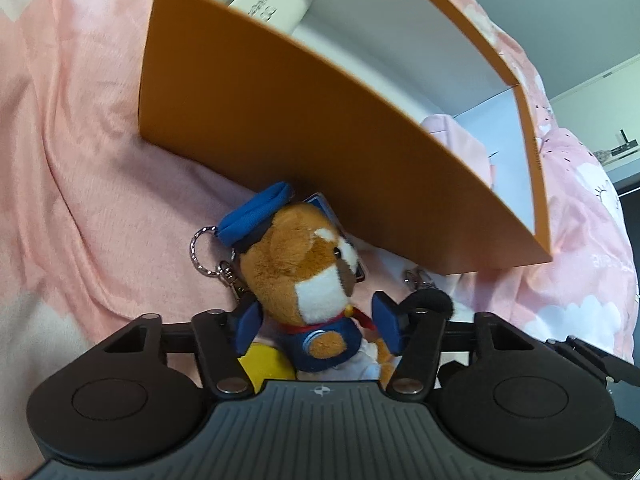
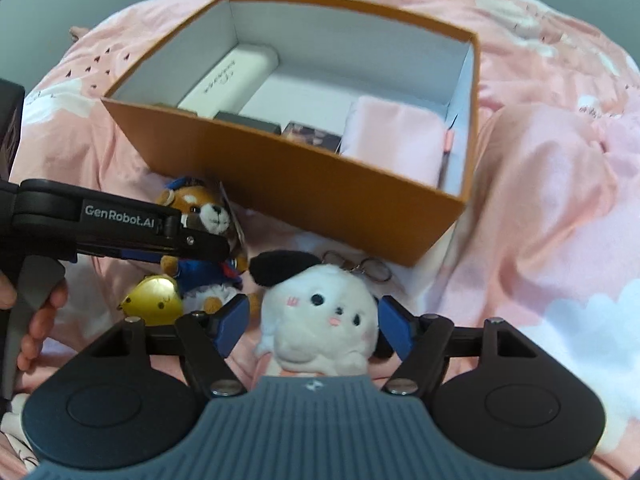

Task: Organize objects
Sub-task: 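Lift the bear plush with the left tool while the right tool lifts the white popcorn plush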

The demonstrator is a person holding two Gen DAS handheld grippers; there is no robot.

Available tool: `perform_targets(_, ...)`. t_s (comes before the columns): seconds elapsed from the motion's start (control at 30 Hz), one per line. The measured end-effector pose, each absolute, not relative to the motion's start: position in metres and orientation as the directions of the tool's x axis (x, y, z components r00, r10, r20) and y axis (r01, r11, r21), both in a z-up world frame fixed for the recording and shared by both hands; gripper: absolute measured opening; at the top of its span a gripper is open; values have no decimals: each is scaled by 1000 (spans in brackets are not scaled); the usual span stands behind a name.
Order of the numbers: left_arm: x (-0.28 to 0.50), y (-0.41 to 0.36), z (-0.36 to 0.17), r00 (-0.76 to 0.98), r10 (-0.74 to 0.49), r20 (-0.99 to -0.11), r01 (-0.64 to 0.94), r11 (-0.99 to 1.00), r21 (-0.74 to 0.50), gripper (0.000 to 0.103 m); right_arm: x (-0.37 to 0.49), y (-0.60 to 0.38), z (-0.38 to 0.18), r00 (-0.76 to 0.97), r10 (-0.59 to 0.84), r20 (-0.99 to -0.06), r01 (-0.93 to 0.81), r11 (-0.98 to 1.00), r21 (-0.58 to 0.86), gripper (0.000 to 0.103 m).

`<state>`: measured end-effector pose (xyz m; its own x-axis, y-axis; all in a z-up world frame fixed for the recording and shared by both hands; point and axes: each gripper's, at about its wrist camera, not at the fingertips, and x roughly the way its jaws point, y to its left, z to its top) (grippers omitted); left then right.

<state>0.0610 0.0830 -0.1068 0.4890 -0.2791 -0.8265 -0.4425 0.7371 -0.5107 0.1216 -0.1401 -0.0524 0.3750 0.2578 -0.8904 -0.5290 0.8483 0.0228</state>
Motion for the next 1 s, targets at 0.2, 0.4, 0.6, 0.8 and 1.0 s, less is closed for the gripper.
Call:
perform_targets(0.2,62,84,-119,480,-310,-821,-452,714,-534,54,121,-131,-66,343,232,-910,-544,839,8,64)
perform_targets(0.4,59,80,-116,482,-292,-826,-430,743,-513,51,122,-120,-86,378,147,-914,-563,820,-101,69)
perform_targets(0.6,49,71,-100,488,-282,-826,-356,799,-484,49,126,-125,-86,378,161,-912,-557,826,-85,66)
perform_targets(0.8,40,72,-80,518,-292,-804,-283,828,-484,48,127,-148,-68,370,240,-898,-506,863,22,62)
perform_targets(1.0,27,71,-47,564,-300,-769,-213,847,-486,47,123,-167,-34,378,334,-863,-493,862,118,63)
